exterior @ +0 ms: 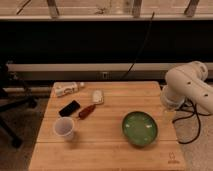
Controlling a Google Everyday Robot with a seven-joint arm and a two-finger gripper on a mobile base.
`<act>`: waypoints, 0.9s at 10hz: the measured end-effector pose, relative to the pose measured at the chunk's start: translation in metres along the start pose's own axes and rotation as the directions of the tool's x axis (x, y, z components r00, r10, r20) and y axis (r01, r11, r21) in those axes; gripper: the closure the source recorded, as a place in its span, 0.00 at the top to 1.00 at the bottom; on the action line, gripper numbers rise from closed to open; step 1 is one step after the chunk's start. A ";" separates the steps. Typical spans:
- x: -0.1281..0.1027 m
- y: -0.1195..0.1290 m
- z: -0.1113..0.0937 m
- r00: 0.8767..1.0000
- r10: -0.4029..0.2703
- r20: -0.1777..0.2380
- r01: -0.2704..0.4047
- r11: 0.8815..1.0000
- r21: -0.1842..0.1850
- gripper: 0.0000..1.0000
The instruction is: Push the ceramic bowl across the table
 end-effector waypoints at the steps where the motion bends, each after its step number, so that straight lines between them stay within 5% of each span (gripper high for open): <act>1: 0.000 0.000 0.000 1.000 0.000 0.000 0.000 1.000 0.000 0.80; 9: 0.000 0.001 0.002 1.000 0.000 0.001 0.000 1.000 -0.002 0.80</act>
